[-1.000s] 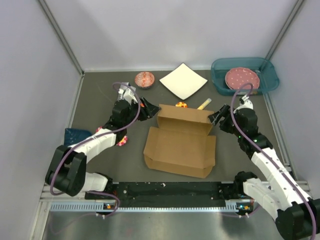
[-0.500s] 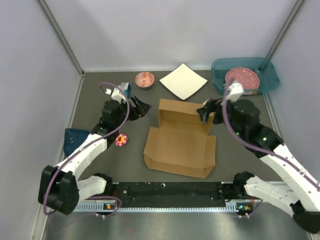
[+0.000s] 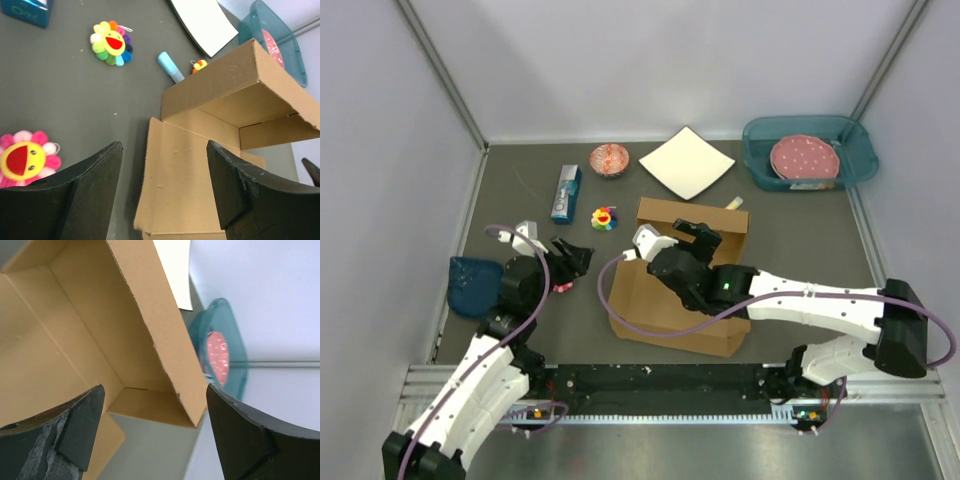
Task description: Fold the paper box
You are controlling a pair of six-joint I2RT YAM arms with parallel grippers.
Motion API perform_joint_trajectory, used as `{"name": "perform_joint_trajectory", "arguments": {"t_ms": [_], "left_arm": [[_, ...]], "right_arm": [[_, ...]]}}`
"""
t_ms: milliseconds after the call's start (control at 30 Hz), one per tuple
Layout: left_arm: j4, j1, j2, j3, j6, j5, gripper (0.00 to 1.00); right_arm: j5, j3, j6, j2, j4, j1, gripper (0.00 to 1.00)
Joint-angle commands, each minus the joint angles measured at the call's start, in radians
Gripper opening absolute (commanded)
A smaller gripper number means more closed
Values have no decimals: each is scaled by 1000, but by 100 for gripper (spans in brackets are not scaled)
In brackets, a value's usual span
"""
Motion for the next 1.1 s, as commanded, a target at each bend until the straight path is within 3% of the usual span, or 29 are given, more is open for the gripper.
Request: {"name": "perform_joint_trajectory", "arguments": {"t_ms": [0, 367, 467, 500, 600, 1067], "left_arm": [[-40, 4, -88, -40, -3, -56, 74], [-99, 4, -99, -30, 30, -85, 74], [-110, 4, -105, -30, 45, -117, 73], [-115, 4, -105, -28, 48, -130, 73], [-126, 4, -102, -23, 51, -139, 73], [-133, 4, -122, -17, 43, -128, 72]], "right_arm": [[116, -19, -265, 53, 220, -10, 82], [87, 51, -373, 242, 315, -90, 70], [115, 48, -416, 271, 391, -111, 56], [128, 30, -436, 279, 421, -113, 45], [148, 5, -500, 294, 505, -119, 29], [145, -5, -494, 316, 482, -154, 1]]}}
